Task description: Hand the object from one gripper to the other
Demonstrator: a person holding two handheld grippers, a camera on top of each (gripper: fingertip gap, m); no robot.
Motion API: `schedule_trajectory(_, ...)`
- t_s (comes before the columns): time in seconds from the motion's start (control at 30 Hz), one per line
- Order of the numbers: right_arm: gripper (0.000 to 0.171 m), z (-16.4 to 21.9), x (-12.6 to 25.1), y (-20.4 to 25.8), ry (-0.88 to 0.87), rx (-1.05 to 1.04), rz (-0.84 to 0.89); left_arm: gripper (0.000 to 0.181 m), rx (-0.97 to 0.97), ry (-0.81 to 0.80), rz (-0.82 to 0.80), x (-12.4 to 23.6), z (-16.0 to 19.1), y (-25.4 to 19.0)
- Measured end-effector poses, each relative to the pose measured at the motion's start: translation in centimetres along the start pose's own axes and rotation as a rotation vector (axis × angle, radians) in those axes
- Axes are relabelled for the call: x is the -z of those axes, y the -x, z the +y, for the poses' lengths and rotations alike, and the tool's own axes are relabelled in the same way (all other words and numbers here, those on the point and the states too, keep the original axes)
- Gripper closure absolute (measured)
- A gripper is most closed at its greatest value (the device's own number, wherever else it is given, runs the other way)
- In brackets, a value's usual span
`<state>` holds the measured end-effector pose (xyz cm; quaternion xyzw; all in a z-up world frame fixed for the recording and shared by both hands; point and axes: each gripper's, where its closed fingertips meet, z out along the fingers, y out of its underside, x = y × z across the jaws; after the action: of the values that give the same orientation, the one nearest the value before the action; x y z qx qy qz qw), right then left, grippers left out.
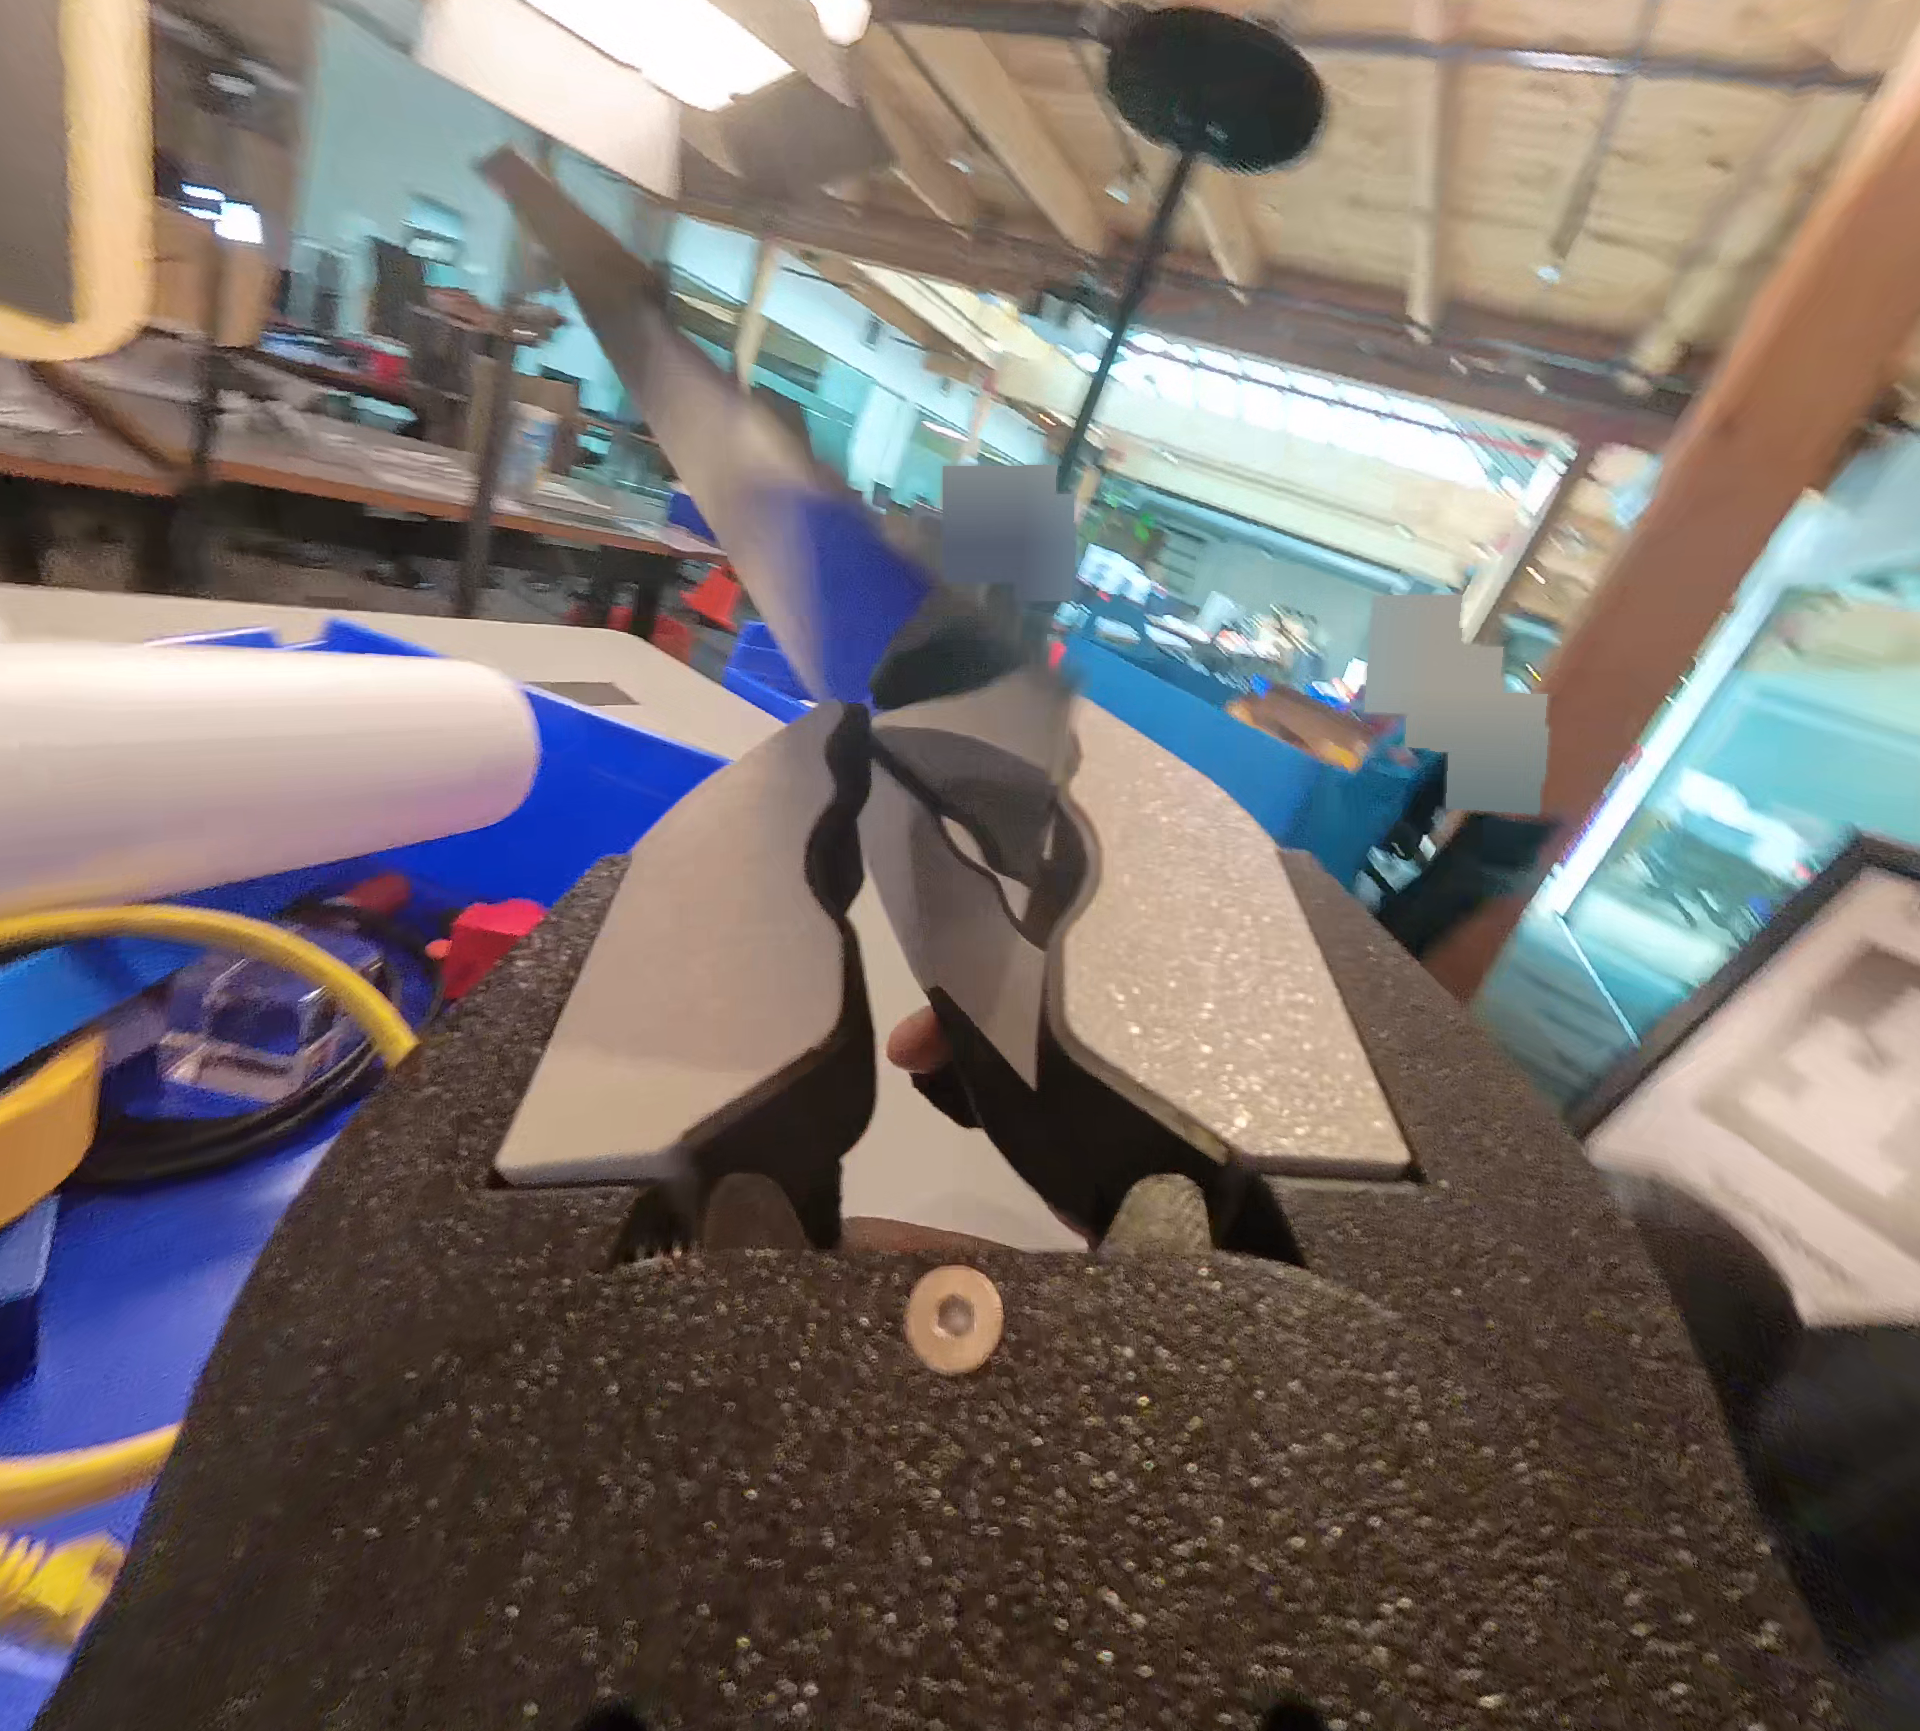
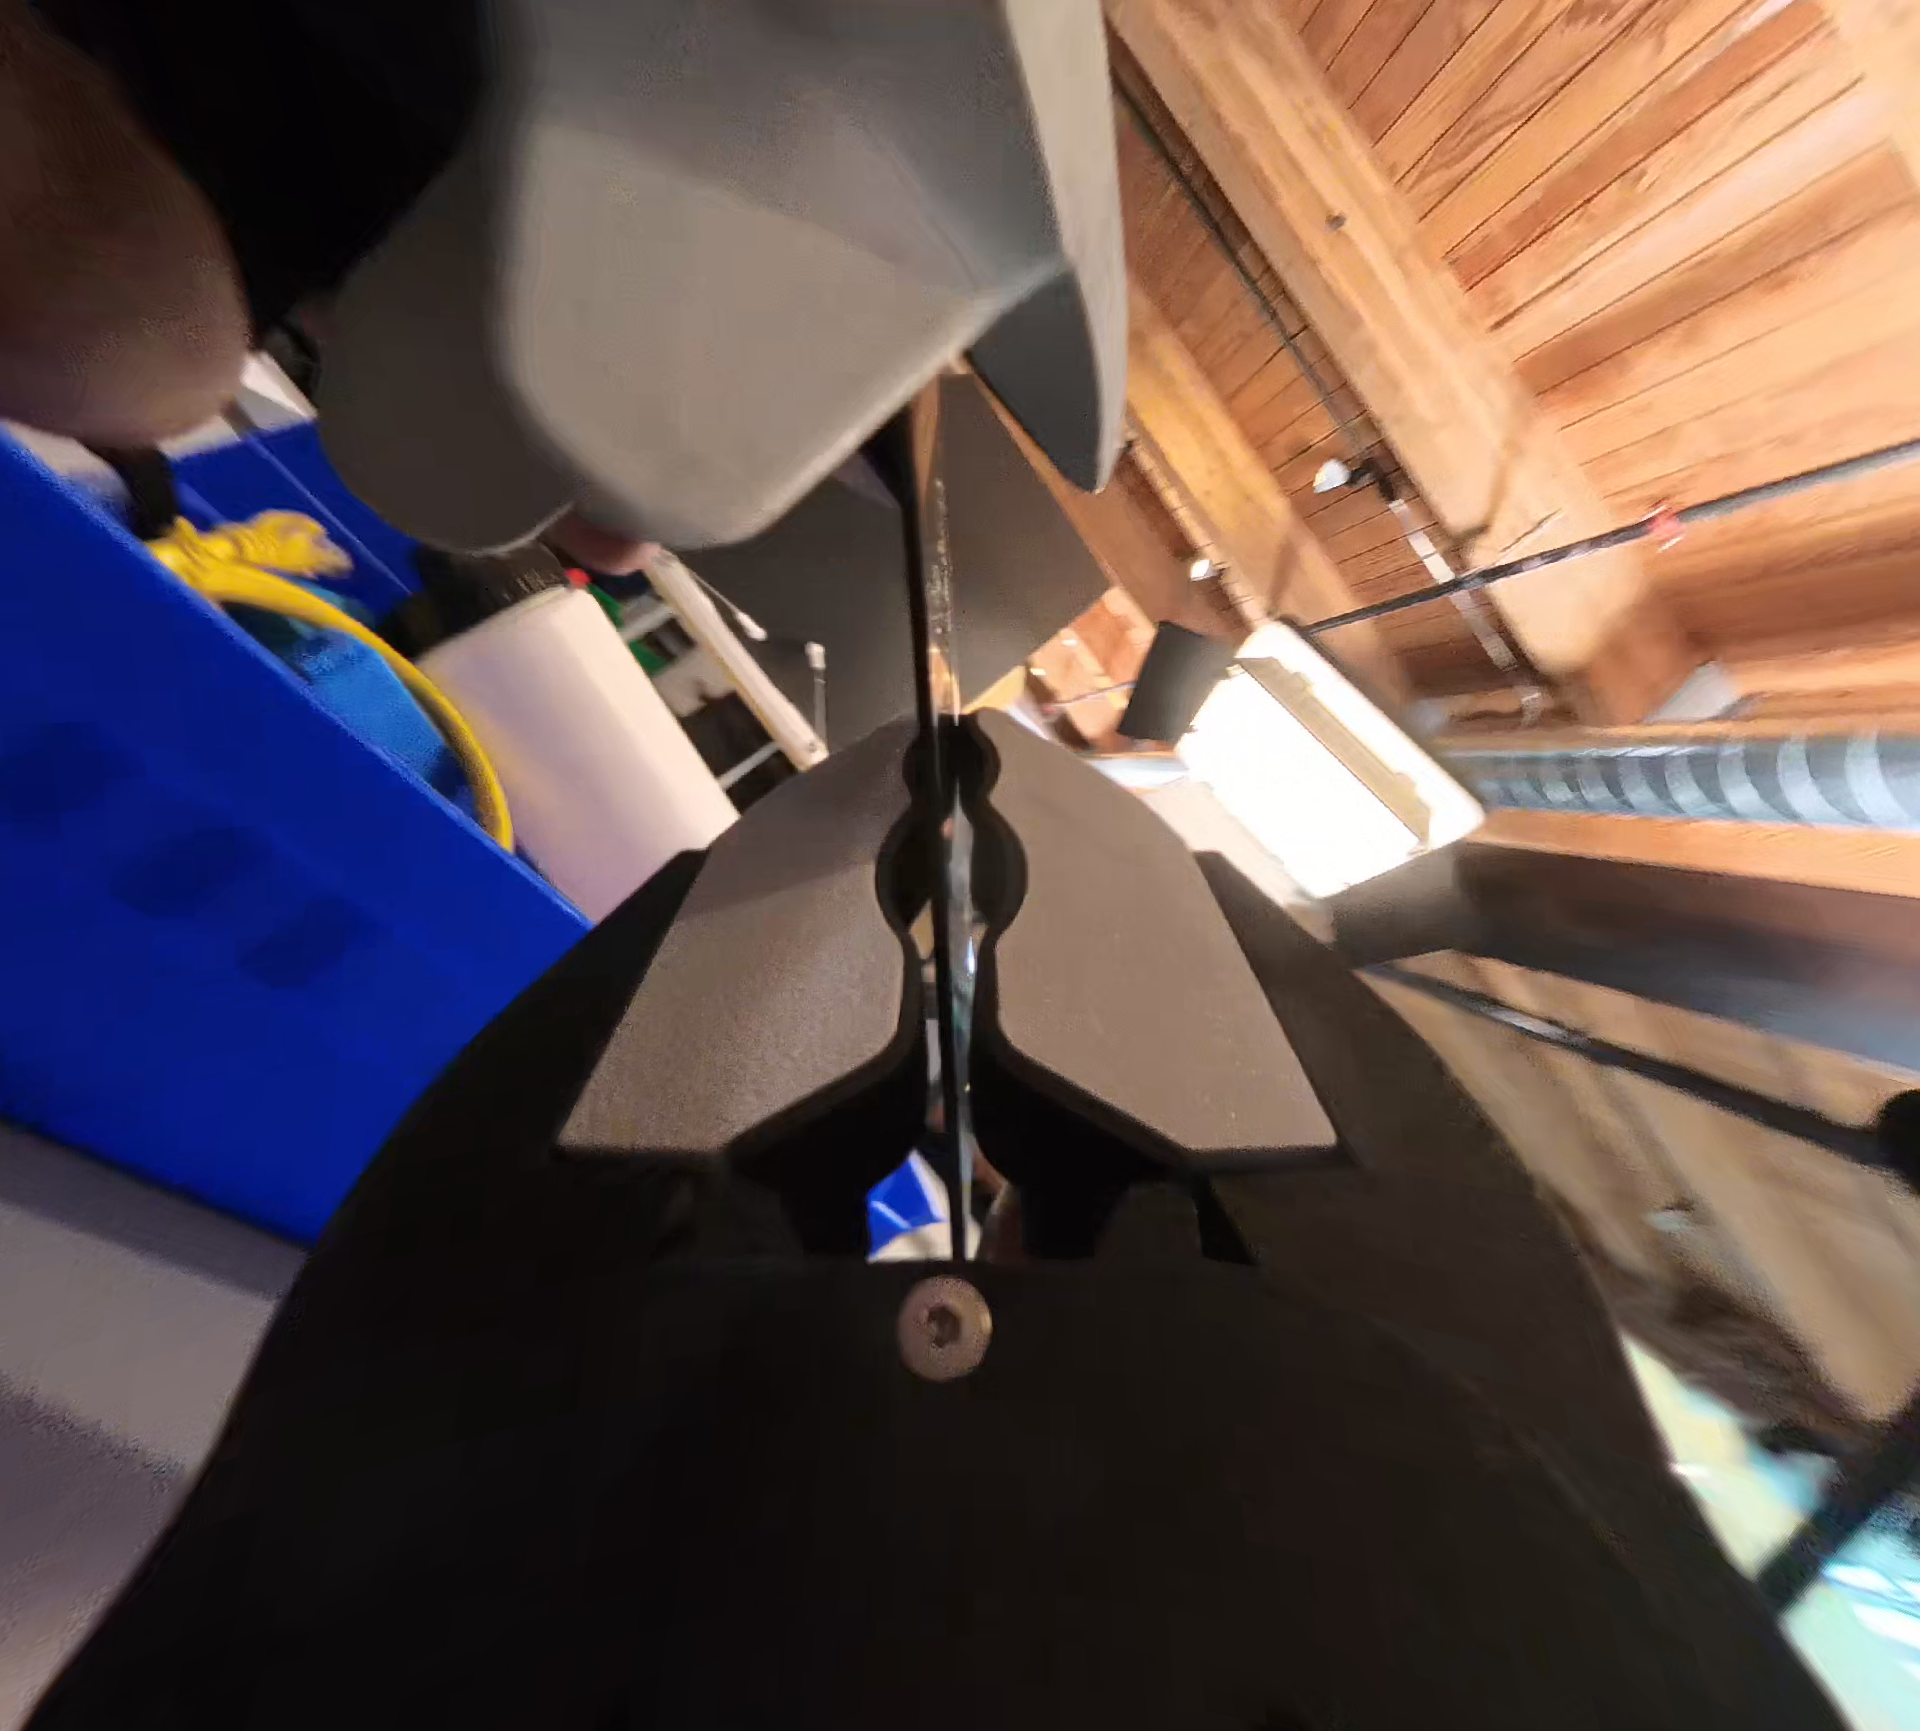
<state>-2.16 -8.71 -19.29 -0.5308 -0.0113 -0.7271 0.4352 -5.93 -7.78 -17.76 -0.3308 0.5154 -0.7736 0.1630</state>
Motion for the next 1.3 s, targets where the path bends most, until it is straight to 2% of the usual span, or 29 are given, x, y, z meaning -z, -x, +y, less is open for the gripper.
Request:
schedule_trajectory(0.13,0.170,0.9,-0.3,-1.2,-0.010,-0.422,-0.132,0.118,-0.180,0.121,0.094,0.2,0.3,-1.1)
schedule_trajectory(0.27,0.170,-0.9,0.6,0.4,-0.158,-0.912,-0.553,0.114,-0.392,0.081,0.055,1.1,-1.2,0.0)
schedule_trajectory(0.37,0.170,-2.8,2.2,1.1,-0.244,-1.244,-0.901,0.115,-0.474,0.108,0.055,1.5,-1.1,0.6)
schedule_trajectory(0.4,0.169,-3.5,3.1,1.6,-0.253,-1.313,-1.035,0.117,-0.476,0.133,0.082,1.6,-0.7,0.5)
schedule_trajectory(0.47,0.170,-4.2,4.3,2.5,-0.246,-1.358,-1.191,0.124,-0.465,0.191,0.145,1.7,0.4,0.0)
schedule_trajectory(0.5,0.170,-4.4,4.9,3.2,-0.233,-1.343,-1.251,0.135,-0.458,0.219,0.181,1.8,1.1,-0.3)
schedule_trajectory(0.53,0.170,-4.5,5.3,3.8,-0.216,-1.319,-1.283,0.156,-0.448,0.237,0.213,1.9,1.5,-0.7)
schedule_trajectory(0.57,0.169,-4.5,5.3,4.1,-0.207,-1.292,-1.275,0.167,-0.433,0.234,0.222,2.0,1.5,-0.7)
schedule_trajectory(0.6,0.165,-4.4,4.9,4.2,-0.207,-1.271,-1.232,0.170,-0.403,0.226,0.220,1.9,1.3,-0.7)
schedule_trajectory(0.63,0.151,-4.2,4.3,4.0,-0.201,-1.257,-1.163,0.175,-0.360,0.204,0.215,1.9,0.8,-0.6)
schedule_trajectory(0.67,0.140,-3.7,3.3,3.7,-0.183,-1.237,-1.071,0.178,-0.304,0.167,0.205,1.8,0.2,-0.5)
schedule_trajectory(0.73,0.137,-2.4,1.7,2.6,-0.168,-1.136,-0.845,0.178,-0.211,0.075,0.153,1.7,-1.2,0.3)
schedule_trajectory(0.87,0.132,-1.5,1.1,0.3,-0.230,-0.678,-0.483,0.178,-0.120,-0.059,0.034,2.3,-3.3,2.2)
schedule_trajectory(1.0,0.130,-2.2,2.2,0.2,-0.335,-0.254,-0.335,0.178,0.015,-0.151,-0.004,3.5,-5.1,3.5)
schedule_trajectory(1.13,0.124,-1.8,2.8,2.1,-0.370,0.163,-0.253,0.178,0.163,-0.193,-0.006,4.1,-5.7,4.5)
schedule_trajectory(1.2,0.117,-1.4,2.4,2.8,-0.344,0.302,-0.197,0.178,0.241,-0.177,0.034,4.0,-5.4,4.2)
schedule_trajectory(1.3,0.113,-1.7,2.0,2.6,-0.317,0.381,-0.102,0.178,0.362,-0.124,0.108,3.3,-4.2,3.5)
